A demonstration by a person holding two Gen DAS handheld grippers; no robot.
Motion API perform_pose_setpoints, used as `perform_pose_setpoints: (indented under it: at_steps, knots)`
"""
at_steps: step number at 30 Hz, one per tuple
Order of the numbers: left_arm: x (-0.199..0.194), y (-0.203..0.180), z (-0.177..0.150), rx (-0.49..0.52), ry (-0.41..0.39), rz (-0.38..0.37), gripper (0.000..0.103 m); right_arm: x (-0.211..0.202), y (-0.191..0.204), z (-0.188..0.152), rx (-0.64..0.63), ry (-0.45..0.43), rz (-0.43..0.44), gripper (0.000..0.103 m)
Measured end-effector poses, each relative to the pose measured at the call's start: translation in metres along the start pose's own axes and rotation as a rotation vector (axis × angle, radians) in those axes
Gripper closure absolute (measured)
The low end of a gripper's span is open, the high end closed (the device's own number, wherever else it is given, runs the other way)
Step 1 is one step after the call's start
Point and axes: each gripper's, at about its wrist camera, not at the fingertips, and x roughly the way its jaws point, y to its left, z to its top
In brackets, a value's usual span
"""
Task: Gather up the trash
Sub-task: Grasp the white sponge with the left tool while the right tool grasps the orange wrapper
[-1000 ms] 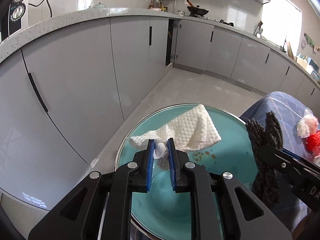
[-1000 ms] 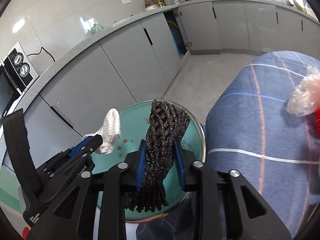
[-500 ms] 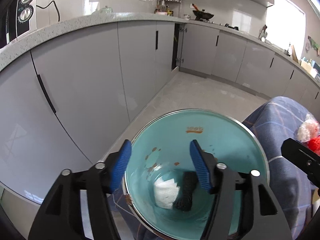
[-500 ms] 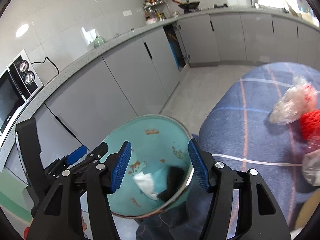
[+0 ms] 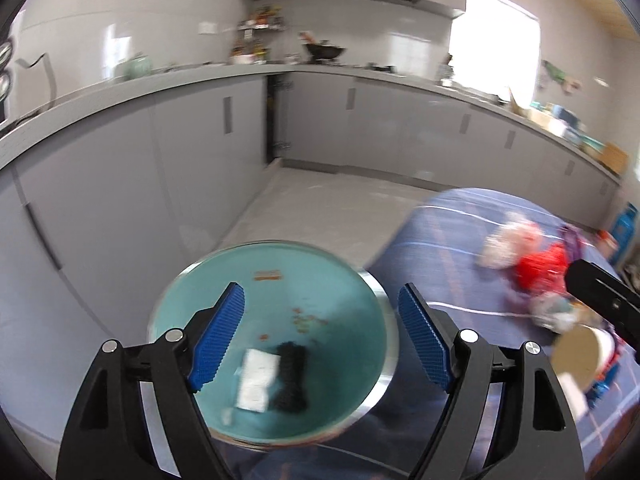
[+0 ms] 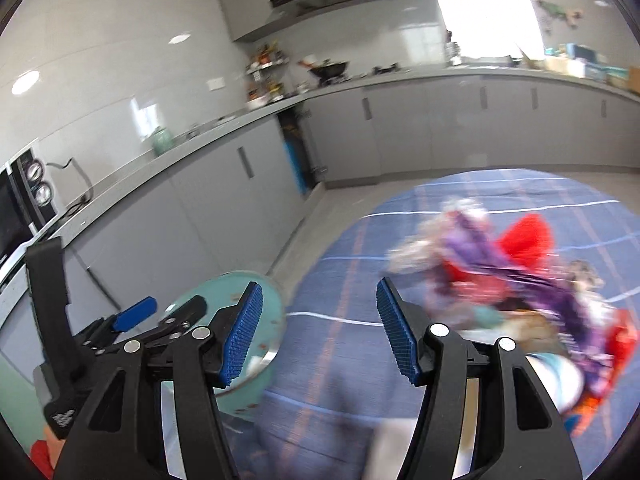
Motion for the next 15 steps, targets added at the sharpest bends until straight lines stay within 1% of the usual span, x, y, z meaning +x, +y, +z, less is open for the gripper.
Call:
perform_pose_setpoints:
  at_steps: [4,7,8,10,12,15]
  knots:
    - [-0.008,-0.031,-0.003,0.063,-0.013,-0.083,0.025,-0.024,-0.035,-0.008,0.044,-0.027,-0.094,0.043]
    - [-0.012,-0.048,-0.009,0.091,-0.011,-0.137,0.024,-0.041,-0.058,-0.016,0.065,-0.041,-0.175,0.043]
    - [-0.013,-0.055,-0.011,0.102,-0.005,-0.162,0.024,-0.048,-0.066,-0.020,0.073,-0.042,-0.206,0.043]
    - [-0.014,-0.067,-0.016,0.122,0.011,-0.201,0.024,-0.055,-0.078,-0.024,0.096,-0.044,-0.241,0.043]
    - [-0.015,-0.080,-0.023,0.148,0.028,-0.231,0.024,-0.061,-0.092,-0.028,0.120,-0.043,-0.289,0.044]
    - [-0.018,-0.099,-0.035,0.199,0.041,-0.269,0.024,-0.068,-0.109,-0.036,0.165,-0.039,-0.338,0.045]
